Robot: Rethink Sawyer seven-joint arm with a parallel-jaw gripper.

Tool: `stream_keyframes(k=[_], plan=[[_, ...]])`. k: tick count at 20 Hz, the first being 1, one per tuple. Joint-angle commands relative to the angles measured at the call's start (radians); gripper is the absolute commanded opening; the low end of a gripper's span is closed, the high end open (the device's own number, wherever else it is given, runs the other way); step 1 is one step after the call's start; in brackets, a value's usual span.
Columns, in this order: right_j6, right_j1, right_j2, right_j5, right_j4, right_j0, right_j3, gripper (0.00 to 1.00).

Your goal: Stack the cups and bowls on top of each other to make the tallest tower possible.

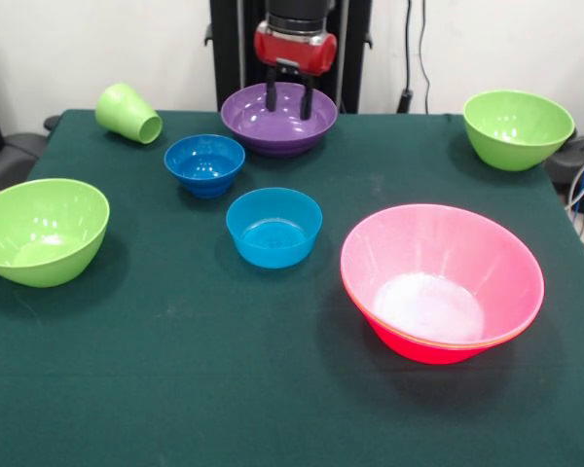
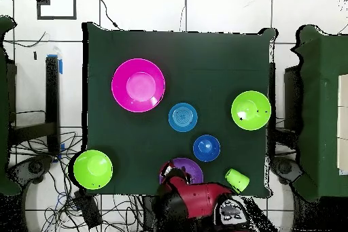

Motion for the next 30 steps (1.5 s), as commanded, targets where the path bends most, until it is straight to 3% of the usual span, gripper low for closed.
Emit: stream_keyframes(k=[1, 6, 10, 16, 20, 30], plan=[[0.224, 0.024, 0.083, -0.048, 0.16, 0.068, 0.069, 1.0], [0.221, 0.069, 0.07, -0.105, 0.218, 0.107, 0.063, 1.0], [0.19, 0.119, 0.081, -0.136, 0.205, 0.073, 0.041, 1.0], [0.186, 0.195, 0.071, -0.212, 0.237, 0.1, -0.001, 1.0], [0.158, 0.266, 0.062, -0.248, 0.224, 0.08, -0.048, 1.0], [0.137, 0.342, 0.051, -0.294, 0.238, 0.08, -0.087, 1.0]])
